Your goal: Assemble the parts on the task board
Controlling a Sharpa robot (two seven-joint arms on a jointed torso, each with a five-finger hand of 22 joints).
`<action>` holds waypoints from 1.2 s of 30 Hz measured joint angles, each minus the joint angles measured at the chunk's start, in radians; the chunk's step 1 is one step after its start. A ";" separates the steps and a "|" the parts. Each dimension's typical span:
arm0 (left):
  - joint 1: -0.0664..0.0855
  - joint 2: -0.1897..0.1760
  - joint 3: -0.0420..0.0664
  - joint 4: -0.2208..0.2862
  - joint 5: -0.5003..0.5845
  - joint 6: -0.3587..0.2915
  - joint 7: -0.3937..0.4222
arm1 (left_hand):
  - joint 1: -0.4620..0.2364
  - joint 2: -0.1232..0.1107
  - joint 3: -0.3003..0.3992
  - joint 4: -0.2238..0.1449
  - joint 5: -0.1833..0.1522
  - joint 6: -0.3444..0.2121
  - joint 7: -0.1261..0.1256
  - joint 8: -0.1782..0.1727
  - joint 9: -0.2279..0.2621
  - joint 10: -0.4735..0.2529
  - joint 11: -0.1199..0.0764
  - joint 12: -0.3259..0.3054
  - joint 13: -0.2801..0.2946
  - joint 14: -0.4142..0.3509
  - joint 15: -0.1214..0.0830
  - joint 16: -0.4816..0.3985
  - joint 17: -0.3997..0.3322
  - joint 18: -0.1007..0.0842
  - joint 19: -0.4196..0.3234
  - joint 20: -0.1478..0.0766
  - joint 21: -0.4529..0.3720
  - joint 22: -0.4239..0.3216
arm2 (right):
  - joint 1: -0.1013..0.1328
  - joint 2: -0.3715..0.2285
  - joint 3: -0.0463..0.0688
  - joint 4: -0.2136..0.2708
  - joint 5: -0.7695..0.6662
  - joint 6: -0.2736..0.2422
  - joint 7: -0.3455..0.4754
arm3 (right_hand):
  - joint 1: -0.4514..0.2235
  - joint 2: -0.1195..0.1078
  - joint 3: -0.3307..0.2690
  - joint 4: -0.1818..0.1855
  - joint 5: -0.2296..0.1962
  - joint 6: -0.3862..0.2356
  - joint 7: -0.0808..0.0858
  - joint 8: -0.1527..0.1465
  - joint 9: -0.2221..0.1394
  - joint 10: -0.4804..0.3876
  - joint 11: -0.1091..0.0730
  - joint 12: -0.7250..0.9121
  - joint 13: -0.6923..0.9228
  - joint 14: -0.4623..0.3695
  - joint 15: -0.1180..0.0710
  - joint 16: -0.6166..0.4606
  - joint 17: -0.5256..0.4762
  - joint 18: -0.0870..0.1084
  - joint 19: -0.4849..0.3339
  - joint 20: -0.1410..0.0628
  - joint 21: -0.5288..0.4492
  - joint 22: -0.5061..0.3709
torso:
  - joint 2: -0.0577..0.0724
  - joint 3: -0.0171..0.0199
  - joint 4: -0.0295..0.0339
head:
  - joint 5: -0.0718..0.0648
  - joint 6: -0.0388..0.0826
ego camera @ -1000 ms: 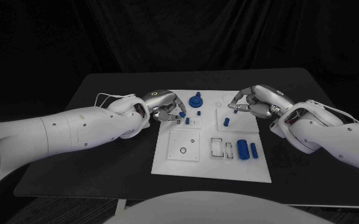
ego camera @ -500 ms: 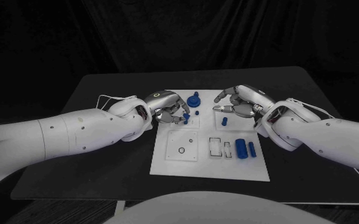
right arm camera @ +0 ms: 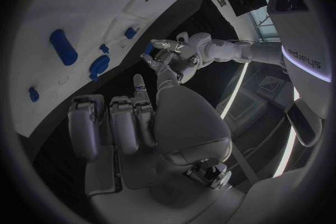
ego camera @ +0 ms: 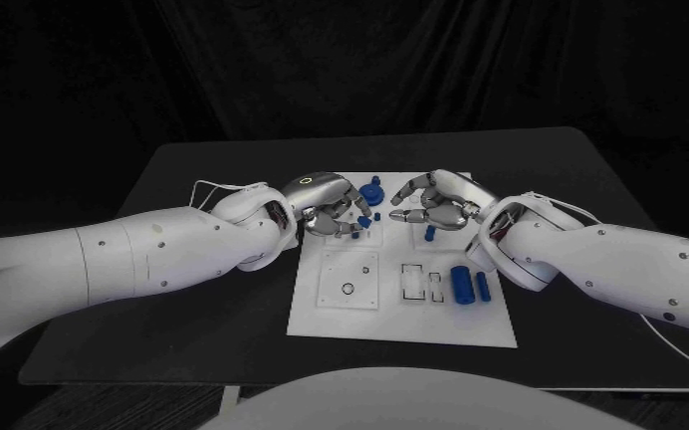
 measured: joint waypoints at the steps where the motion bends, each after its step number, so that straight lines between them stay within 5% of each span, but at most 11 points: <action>1: 0.001 0.000 0.000 0.001 0.000 0.000 0.000 | 0.000 0.000 0.000 0.000 0.000 0.000 0.000 0.000 0.000 0.000 0.000 0.000 0.000 0.000 0.000 0.000 0.000 0.000 0.000 0.000 0.000 0.000 | -0.001 0.004 0.000 0.000 0.009 0.005 -0.009 | 0.000 0.000 0.000 0.000 0.015 0.007 -0.001 0.006 0.001 0.000 0.000 0.000 0.000 0.000 0.000 0.000 0.000 0.000 0.000 0.000 0.000 0.000 | 0.000 -0.0001 0.0001 | 0.000 0.000; 13: 0.004 0.002 0.000 0.009 0.000 -0.005 -0.003 | 0.000 0.000 0.000 0.000 0.000 0.000 0.000 -0.002 -0.002 0.000 0.000 0.004 0.000 0.000 0.000 0.000 0.000 0.000 0.000 0.000 0.000 0.000 | -0.008 0.033 0.000 0.001 0.059 0.050 -0.118 | -0.047 0.000 0.014 0.017 0.047 0.016 -0.005 0.024 0.014 -0.002 0.002 0.000 -0.004 0.000 0.003 0.000 0.000 0.000 0.000 0.000 0.005 0.000 | 0.000 -0.0017 0.0029 | -0.001 0.000; 28: 0.005 -0.001 0.000 0.021 0.000 -0.012 -0.004 | 0.000 0.000 0.000 0.000 0.003 0.000 0.000 -0.004 -0.001 0.004 -0.004 0.004 0.000 0.000 0.000 0.000 0.000 0.000 0.003 -0.003 0.000 0.000 | -0.015 0.054 0.001 -0.014 0.156 0.085 -0.181 | -0.083 -0.005 0.021 0.035 0.001 -0.019 0.001 0.024 0.016 -0.002 0.002 -0.006 -0.002 0.000 0.003 0.000 0.000 0.001 0.000 0.000 -0.016 0.001 | 0.000 -0.0019 0.0015 | 0.002 0.000; 36: 0.005 -0.001 0.000 0.021 0.000 -0.012 -0.005 | 0.000 0.000 0.000 0.000 0.003 0.000 0.000 -0.004 -0.001 0.004 -0.004 0.004 0.000 0.000 0.000 0.000 0.000 0.000 0.003 -0.003 0.000 0.000 | -0.018 0.059 0.001 -0.018 0.227 0.099 -0.167 | -0.114 -0.005 0.021 0.049 -0.065 -0.037 0.004 0.024 0.015 -0.001 0.001 -0.008 -0.003 0.000 0.003 0.000 0.000 0.001 0.000 0.000 -0.016 0.001 | -0.001 -0.0024 0.0003 | 0.010 0.000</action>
